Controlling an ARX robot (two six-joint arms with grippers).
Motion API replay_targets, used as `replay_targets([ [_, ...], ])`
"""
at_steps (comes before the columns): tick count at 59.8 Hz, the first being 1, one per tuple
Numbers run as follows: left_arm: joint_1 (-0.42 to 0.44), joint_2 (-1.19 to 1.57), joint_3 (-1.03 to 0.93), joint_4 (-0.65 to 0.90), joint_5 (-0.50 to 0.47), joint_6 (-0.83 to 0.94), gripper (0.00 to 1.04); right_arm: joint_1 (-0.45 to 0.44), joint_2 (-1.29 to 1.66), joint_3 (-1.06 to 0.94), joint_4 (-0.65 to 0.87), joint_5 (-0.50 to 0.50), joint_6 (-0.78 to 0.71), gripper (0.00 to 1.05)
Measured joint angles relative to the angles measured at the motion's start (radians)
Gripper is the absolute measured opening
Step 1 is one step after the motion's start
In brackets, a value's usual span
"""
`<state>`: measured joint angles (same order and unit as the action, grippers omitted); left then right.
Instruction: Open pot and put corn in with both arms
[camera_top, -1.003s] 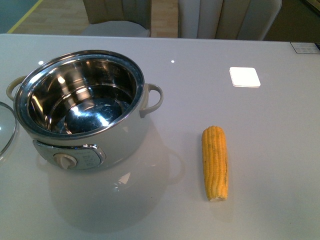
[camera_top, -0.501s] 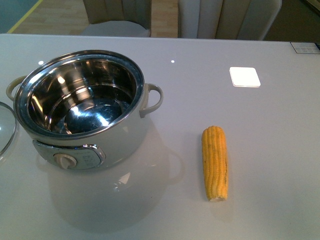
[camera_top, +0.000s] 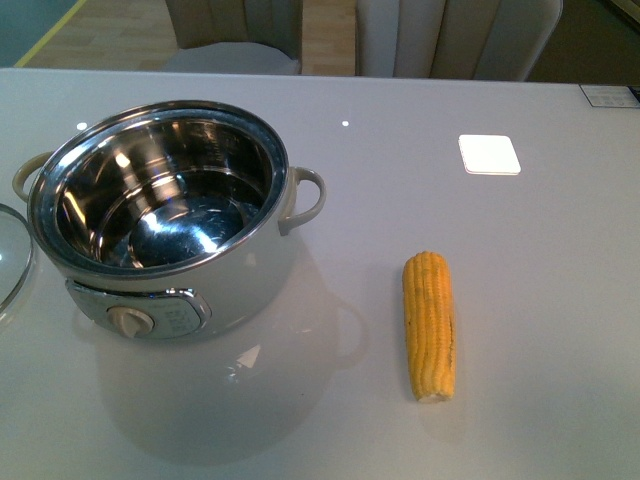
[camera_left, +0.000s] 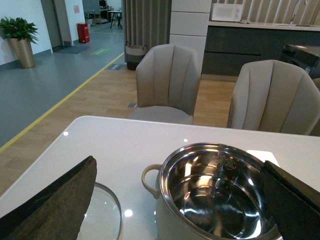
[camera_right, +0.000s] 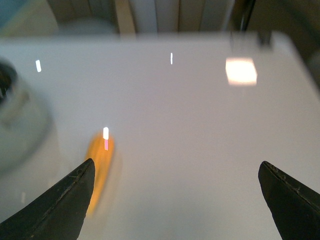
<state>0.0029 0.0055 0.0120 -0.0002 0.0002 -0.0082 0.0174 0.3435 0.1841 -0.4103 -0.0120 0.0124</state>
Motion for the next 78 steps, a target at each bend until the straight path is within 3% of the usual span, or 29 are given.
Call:
replay_targets([
  [4, 0.000, 0.000, 0.000, 0.000, 0.000, 0.000, 0.98, 0.023, 0.146, 0.002, 0.010, 0.008, 0.019, 0.96],
  [10, 0.000, 0.000, 0.000, 0.000, 0.000, 0.000, 0.98, 0.097, 0.351, 0.009, 0.156, 0.028, 0.067, 0.96],
  [19, 0.000, 0.000, 0.000, 0.000, 0.000, 0.000, 0.98, 0.262, 0.761, 0.068, 0.485, 0.065, 0.148, 0.96],
  [31, 0.000, 0.000, 0.000, 0.000, 0.000, 0.000, 0.98, 0.334, 1.193, 0.200, 0.717, 0.093, 0.192, 0.96],
  [57, 0.000, 0.000, 0.000, 0.000, 0.000, 0.000, 0.98, 0.397, 1.663, 0.465, 0.797, 0.121, 0.218, 0.96],
  [78, 0.000, 0.000, 0.000, 0.000, 0.000, 0.000, 0.98, 0.434, 1.846, 0.597, 0.795, 0.127, 0.250, 0.96],
])
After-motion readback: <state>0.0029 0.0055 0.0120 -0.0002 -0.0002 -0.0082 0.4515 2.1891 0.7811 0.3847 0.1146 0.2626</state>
